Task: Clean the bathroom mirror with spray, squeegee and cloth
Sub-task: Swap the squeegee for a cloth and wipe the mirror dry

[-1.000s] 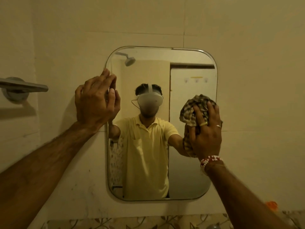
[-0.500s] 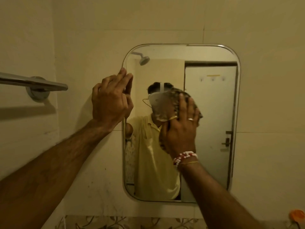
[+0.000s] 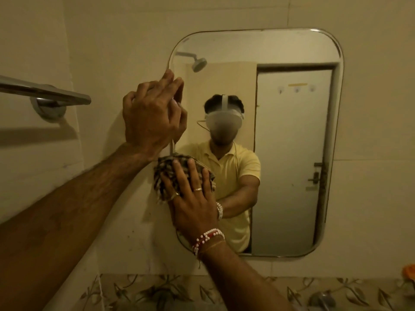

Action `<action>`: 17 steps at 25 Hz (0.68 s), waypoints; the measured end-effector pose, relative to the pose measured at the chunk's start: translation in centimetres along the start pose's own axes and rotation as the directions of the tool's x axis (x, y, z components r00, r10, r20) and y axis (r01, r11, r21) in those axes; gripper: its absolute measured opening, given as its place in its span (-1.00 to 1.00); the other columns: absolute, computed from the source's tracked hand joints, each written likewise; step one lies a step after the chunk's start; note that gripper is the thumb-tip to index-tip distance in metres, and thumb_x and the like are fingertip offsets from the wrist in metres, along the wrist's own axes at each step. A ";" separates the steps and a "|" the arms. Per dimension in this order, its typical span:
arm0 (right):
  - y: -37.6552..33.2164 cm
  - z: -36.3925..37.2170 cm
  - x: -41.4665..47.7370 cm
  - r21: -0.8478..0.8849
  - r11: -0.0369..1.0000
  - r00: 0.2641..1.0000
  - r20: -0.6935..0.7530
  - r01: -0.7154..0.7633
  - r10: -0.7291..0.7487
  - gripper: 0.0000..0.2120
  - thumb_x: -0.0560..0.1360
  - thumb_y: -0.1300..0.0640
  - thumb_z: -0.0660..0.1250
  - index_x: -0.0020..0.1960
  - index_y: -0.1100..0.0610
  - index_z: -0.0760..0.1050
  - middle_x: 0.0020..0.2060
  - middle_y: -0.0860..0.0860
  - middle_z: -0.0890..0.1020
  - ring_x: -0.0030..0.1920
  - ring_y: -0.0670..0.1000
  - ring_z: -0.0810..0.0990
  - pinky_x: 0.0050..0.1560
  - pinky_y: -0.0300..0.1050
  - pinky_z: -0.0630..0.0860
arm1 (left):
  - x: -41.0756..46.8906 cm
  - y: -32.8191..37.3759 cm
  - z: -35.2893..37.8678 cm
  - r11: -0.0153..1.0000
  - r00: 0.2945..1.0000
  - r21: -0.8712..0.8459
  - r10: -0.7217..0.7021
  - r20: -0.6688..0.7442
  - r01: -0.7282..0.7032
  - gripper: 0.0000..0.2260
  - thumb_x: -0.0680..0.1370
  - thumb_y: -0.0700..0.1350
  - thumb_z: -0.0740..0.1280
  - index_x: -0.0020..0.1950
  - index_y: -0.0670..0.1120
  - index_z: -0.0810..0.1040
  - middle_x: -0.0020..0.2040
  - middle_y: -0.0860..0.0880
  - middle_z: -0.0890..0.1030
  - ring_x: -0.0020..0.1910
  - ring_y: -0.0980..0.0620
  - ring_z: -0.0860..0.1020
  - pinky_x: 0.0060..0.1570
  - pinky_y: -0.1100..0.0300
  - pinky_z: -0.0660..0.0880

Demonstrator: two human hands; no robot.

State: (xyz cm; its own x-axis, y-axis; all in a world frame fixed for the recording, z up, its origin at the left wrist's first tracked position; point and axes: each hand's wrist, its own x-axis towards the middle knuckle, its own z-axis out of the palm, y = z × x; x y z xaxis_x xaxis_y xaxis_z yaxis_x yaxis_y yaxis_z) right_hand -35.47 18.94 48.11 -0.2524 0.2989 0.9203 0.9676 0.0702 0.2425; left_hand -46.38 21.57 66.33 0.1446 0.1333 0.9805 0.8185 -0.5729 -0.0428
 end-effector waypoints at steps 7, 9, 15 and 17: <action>10.2 -4.5 -1.4 -0.002 0.998 0.997 -0.052 -0.064 0.064 -0.47 0.58 -0.12 0.18 0.53 -0.04 0.33 0.58 0.12 0.24 0.60 0.22 0.09 0.56 0.30 -0.05 | -0.4 0.3 0.8 1.000 0.996 0.015 -0.020 -0.089 0.021 -0.57 0.69 0.03 0.14 0.55 0.01 0.45 0.57 0.01 0.44 0.40 -0.13 0.47 0.34 -0.12 0.33; 15.4 -6.6 -2.8 -0.027 0.986 0.981 -0.110 -0.162 0.159 -0.49 0.59 -0.09 0.19 0.52 -0.03 0.35 0.56 0.15 0.27 0.58 0.25 0.13 0.54 0.35 0.03 | -0.6 0.7 1.1 0.999 0.993 -0.016 -0.051 -0.109 0.049 -0.58 0.69 0.02 0.15 0.54 0.01 0.46 0.56 0.02 0.45 0.42 -0.12 0.46 0.36 -0.10 0.32; 23.7 -9.4 -4.7 0.065 0.901 0.858 -0.283 -0.429 0.429 -0.44 0.53 0.08 0.19 0.53 -0.05 0.29 0.55 0.17 0.25 0.57 0.25 0.16 0.48 0.37 0.19 | -1.0 1.3 1.7 0.993 0.987 -0.045 -0.111 -0.119 0.106 -0.57 0.72 0.04 0.10 0.59 0.02 0.40 0.59 0.03 0.40 0.49 -0.12 0.41 0.44 -0.13 0.27; 23.5 -8.8 -6.0 0.072 0.906 0.861 -0.289 -0.417 0.419 -0.43 0.54 0.10 0.19 0.55 -0.06 0.26 0.56 0.14 0.23 0.57 0.24 0.16 0.47 0.35 0.23 | -1.0 1.4 1.7 0.992 0.986 -0.038 -0.124 -0.112 0.121 -0.56 0.72 0.06 0.09 0.60 0.03 0.39 0.60 0.04 0.38 0.52 -0.10 0.38 0.46 -0.11 0.24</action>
State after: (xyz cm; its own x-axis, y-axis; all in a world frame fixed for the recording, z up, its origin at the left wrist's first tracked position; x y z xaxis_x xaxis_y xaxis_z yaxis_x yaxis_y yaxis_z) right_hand -11.27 10.48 51.03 0.1861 0.0119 0.9825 0.9825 0.0073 -0.1862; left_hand -44.42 22.04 64.93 -0.0216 0.1118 0.9935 0.8083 -0.5829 0.0832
